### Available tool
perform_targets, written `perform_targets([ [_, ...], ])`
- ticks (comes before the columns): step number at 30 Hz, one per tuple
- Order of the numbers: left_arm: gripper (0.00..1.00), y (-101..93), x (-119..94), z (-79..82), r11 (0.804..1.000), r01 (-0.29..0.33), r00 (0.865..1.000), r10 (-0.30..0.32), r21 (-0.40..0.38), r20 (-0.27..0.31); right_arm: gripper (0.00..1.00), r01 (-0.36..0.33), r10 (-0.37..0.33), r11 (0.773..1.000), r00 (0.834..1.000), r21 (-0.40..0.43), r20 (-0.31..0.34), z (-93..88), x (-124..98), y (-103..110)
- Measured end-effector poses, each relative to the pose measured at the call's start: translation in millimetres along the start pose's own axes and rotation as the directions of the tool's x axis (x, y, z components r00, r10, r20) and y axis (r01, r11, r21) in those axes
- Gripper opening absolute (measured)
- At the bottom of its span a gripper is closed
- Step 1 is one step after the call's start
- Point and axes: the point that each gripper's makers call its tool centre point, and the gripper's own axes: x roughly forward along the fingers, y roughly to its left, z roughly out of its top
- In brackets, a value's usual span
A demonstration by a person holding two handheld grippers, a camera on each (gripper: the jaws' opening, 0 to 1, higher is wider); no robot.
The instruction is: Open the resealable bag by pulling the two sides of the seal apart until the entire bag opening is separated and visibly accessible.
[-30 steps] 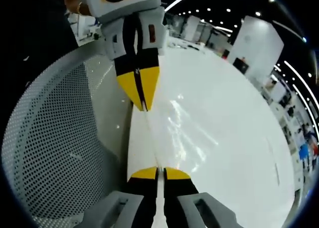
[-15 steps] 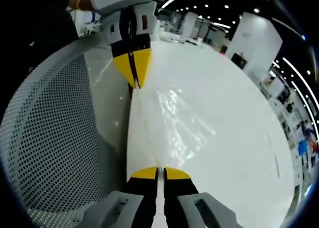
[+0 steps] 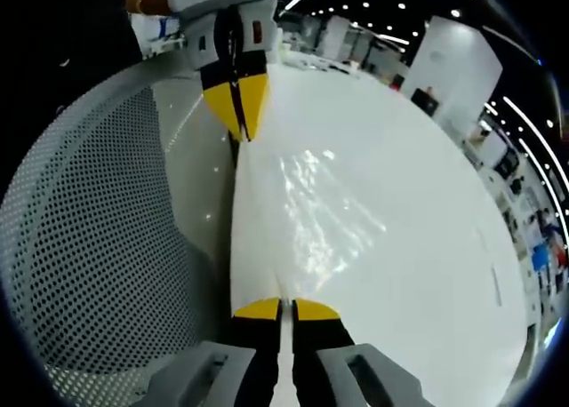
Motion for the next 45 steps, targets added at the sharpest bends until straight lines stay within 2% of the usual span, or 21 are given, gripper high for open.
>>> perform_targets([
  [6, 0.0, -1.5, 1, -1.8, 1.0, 0.001, 1.0, -0.001, 0.004, -0.006, 0.02, -0.002, 0.002, 1.0, 1.0, 0.004, -0.014, 2.4, -1, 1],
  [7, 0.0, -1.6, 0, -1.9, 1.0, 0.001, 1.0, -0.001, 0.004, -0.005, 0.04, -0.006, 0.006, 1.0, 1.0, 0.018, 0.006, 6.6, -2, 2],
  [8, 0.0, -1.3, 0, -3.0, 1.0, 0.0, 1.0, 0.0, 0.005, -0.009, 0.05, -0.008, 0.005, 0.998, 0.999, 0.057, 0.054, 17.9, -5, 1],
  [14, 0.0, -0.2, -1, -4.1, 1.0, -0.004, 1.0, 0.004, 0.018, -0.017, 0.06, -0.007, -0.007, 0.995, 0.989, 0.097, 0.149, 48.4, -15, -5],
  [17, 0.0, 1.2, -2, -3.9, 1.0, -0.013, 1.0, 0.013, 0.007, -0.012, 0.06, -0.021, 0.001, 0.994, 0.985, 0.111, 0.173, 56.1, -13, -4],
  [24, 0.0, 3.4, -4, -5.9, 1.0, -0.024, 1.0, 0.024, 0.0, -0.016, 0.04, -0.041, 0.026, 0.995, 0.988, 0.095, 0.154, 53.9, 0, 3],
  [29, 0.0, 8.0, -5, -9.2, 0.999, -0.039, 0.999, 0.039, -0.015, -0.021, 0.04, -0.047, 0.033, 0.995, 0.987, 0.088, 0.16, 57.2, -3, 6],
  [35, 0.0, 6.3, -5, -5.3, 1.0, -0.025, 1.0, 0.025, -0.001, -0.008, 0.04, -0.027, 0.011, 0.995, 0.986, 0.095, 0.167, 59.5, -3, 1],
  [45, 0.0, 6.2, -6, 1.4, 1.0, -0.024, 1.0, 0.024, 0.012, 0.009, 0.04, -0.054, 0.039, 0.994, 0.988, 0.095, 0.151, 54.8, 5, 1],
])
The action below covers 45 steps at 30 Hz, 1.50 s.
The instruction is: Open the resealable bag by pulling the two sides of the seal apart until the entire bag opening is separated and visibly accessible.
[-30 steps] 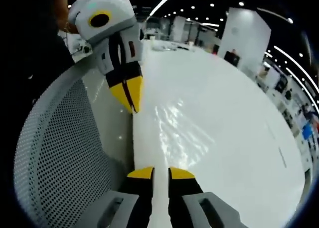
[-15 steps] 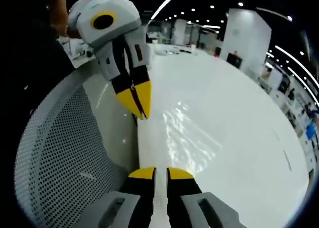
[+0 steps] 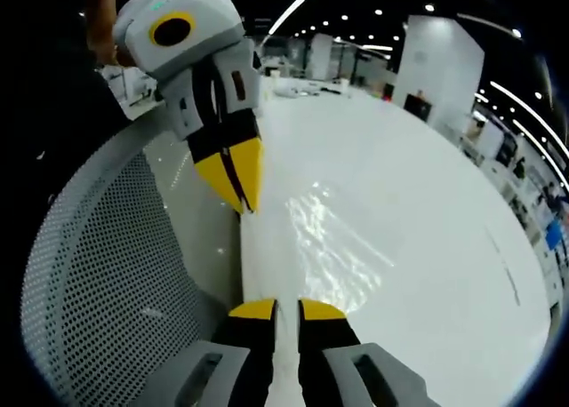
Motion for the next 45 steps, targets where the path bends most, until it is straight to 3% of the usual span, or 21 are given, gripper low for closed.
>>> perform_targets([
  [5, 0.0, 2.6, 0, -3.6, 1.0, -0.012, 1.0, 0.012, 0.004, -0.013, 0.0, -0.004, 0.004, 0.999, 1.0, 0.037, 0.0, 0.8, 2, -1],
  [9, 0.0, 11.6, -2, -6.7, 0.998, -0.062, 0.998, 0.062, 0.01, -0.032, 0.0, -0.003, 0.003, 0.999, 1.0, 0.037, -0.002, 4.7, 1, -1],
  [14, 0.22, 25.9, -8, -0.6, 0.99, -0.132, 0.99, 0.134, 0.051, -0.048, 0.0, 0.032, -0.032, 0.999, 0.999, 0.026, 0.005, 18.3, -3, -12],
  [21, 0.13, 34.1, -10, 20.1, 0.99, -0.142, 0.99, 0.141, 0.009, 0.015, 0.0, 0.057, -0.057, 0.998, 0.998, -0.01, 0.008, 34.2, -3, -21],
  [23, 0.13, 31.7, -6, 18.5, 0.991, -0.125, 0.992, 0.125, 0.05, 0.0, 0.0, 0.056, -0.056, 0.998, 0.998, -0.011, 0.01, 37.6, -1, -22],
  [25, 0.13, 33.3, -1, 11.7, 0.984, -0.14, 0.988, 0.147, 0.106, -0.054, 0.0, 0.05, -0.049, 0.998, 0.999, -0.026, 0.015, 42.4, 0, -20],
  [34, 0.1, 24.6, 6, 6.7, 0.991, -0.107, 0.992, 0.112, 0.08, -0.06, 0.0, 0.064, -0.063, 0.998, 0.998, -0.015, 0.031, 53.8, 0, -27],
  [39, 0.12, 28.5, 8, -6.1, 0.989, -0.123, 0.985, 0.132, 0.081, -0.114, 0.0, 0.062, -0.061, 0.998, 0.997, -0.022, 0.056, 64.4, -2, -25],
  [45, 0.03, 30.1, 9, -10.7, 0.99, -0.133, 0.982, 0.138, 0.049, -0.128, 0.0, 0.07, -0.066, 0.997, 0.995, -0.045, 0.075, 75.7, -3, -26],
])
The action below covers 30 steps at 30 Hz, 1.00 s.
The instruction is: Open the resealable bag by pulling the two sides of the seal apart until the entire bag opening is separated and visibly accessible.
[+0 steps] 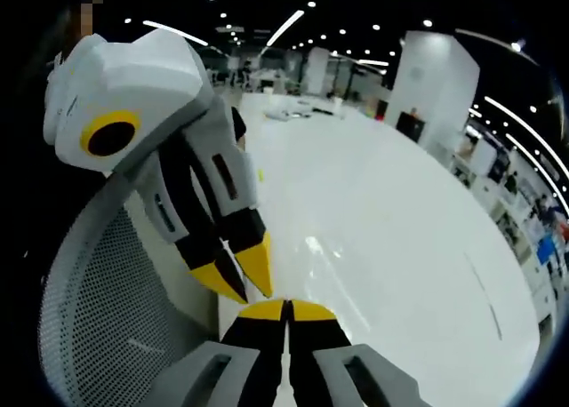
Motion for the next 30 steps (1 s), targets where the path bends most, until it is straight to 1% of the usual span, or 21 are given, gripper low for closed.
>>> perform_targets([
  [2, 0.0, 1.2, 1, -1.5, 1.0, -0.006, 1.0, 0.006, -0.029, 0.0, 0.0, 0.008, -0.008, 1.0, 1.0, -0.003, 0.003, 2.1, 0, -3],
  [6, 0.0, 2.3, 1, -2.0, 0.999, -0.01, 1.0, 0.01, -0.038, 0.004, 0.0, 0.025, -0.025, 1.0, 1.0, 0.003, 0.004, 3.7, 0, -9],
  [11, 0.0, 5.4, 1, -2.4, 0.998, -0.014, 1.0, 0.014, -0.061, 0.007, 0.0, 0.085, -0.086, 0.996, 0.996, 0.037, 0.026, 10.7, -5, -23],
  [12, 0.0, 6.1, 2, -2.9, 0.998, -0.013, 1.0, 0.014, -0.067, 0.005, 0.0, 0.094, -0.096, 0.994, 0.995, 0.058, 0.033, 12.6, -6, -27],
  [14, 0.0, 5.3, 2, -4.3, 0.996, 0.002, 1.0, -0.001, -0.085, 0.002, 0.0, 0.117, -0.12, 0.991, 0.992, 0.068, 0.042, 15.2, -8, -32],
  [15, 0.0, 6.4, 2, -3.4, 0.996, 0.003, 1.0, -0.002, -0.091, 0.006, 0.0, 0.143, -0.147, 0.987, 0.988, 0.075, 0.053, 18.9, -13, -38],
  [16, 0.0, 6.4, 2, -3.3, 0.996, 0.003, 1.0, -0.003, -0.091, 0.006, 0.0, 0.153, -0.157, 0.985, 0.986, 0.075, 0.056, 19.8, -14, -41],
  [18, 0.0, 7.1, 2, -2.5, 0.996, 0.003, 1.0, -0.003, -0.091, 0.01, 0.0, 0.222, -0.23, 0.971, 0.969, 0.091, 0.093, 28.4, -25, -57],
  [21, 0.0, 11.3, 1, 3.2, 0.995, -0.002, 0.999, 0.005, -0.097, 0.033, 0.0, 0.258, -0.269, 0.961, 0.957, 0.098, 0.113, 34.3, -34, -68],
  [23, 0.0, 15.2, 0, 8.1, 0.995, -0.009, 0.999, 0.014, -0.102, 0.049, 0.0, 0.283, -0.292, 0.955, 0.948, 0.087, 0.123, 38.9, -40, -73],
  [25, 0.0, 20.8, 0, 11.9, 0.995, -0.021, 0.998, 0.026, -0.093, 0.053, 0.0, 0.309, -0.318, 0.947, 0.938, 0.083, 0.135, 44.7, -45, -78],
  [28, 0.0, 30.9, 1, 16.5, 0.996, -0.037, 0.997, 0.042, -0.08, 0.06, 0.0, 0.352, -0.362, 0.932, 0.919, 0.088, 0.159, 55.5, -57, -88],
  [30, 0.0, 36.3, 2, 18.6, 0.996, -0.044, 0.996, 0.05, -0.078, 0.069, 0.0, 0.369, -0.377, 0.926, 0.912, 0.074, 0.162, 59.6, -62, -92],
])
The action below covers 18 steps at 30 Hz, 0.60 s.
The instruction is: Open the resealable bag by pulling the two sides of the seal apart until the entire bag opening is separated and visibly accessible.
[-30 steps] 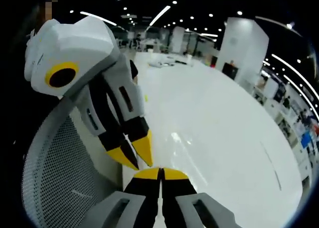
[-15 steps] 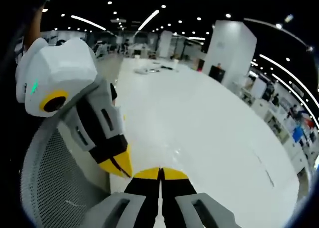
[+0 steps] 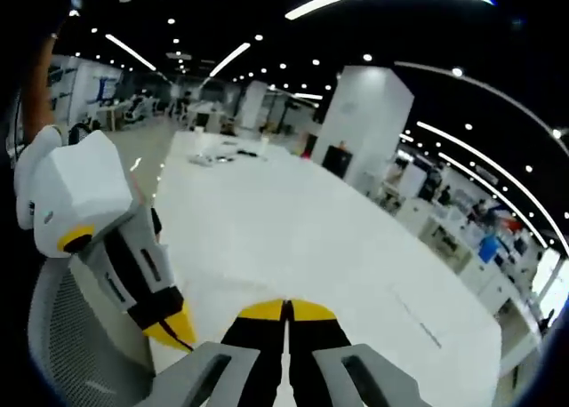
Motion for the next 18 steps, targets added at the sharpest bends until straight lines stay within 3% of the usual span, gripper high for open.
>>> perform_targets([
  [5, 0.0, 28.5, -2, 14.5, 0.998, -0.062, 0.997, 0.062, 0.009, 0.048, 0.0, 0.065, -0.063, 0.996, 0.997, -0.063, 0.037, 21.8, -9, -22],
  [10, 0.0, 43.7, 1, 14.6, 0.997, -0.079, 0.996, 0.079, 0.002, 0.049, 0.0, 0.081, -0.076, 0.993, 0.996, -0.086, 0.053, 31.3, -12, -29],
  [13, 0.0, 41.6, 4, 9.8, 0.998, -0.07, 0.997, 0.069, 0.005, 0.037, 0.0, 0.079, -0.075, 0.991, 0.996, -0.104, 0.041, 25.6, -11, -26],
  [18, 0.0, 23.0, 9, 3.5, 1.0, -0.017, 0.999, 0.017, 0.007, 0.04, 0.0, 0.059, -0.058, 0.997, 0.998, -0.048, 0.022, 8.9, -6, -17],
])
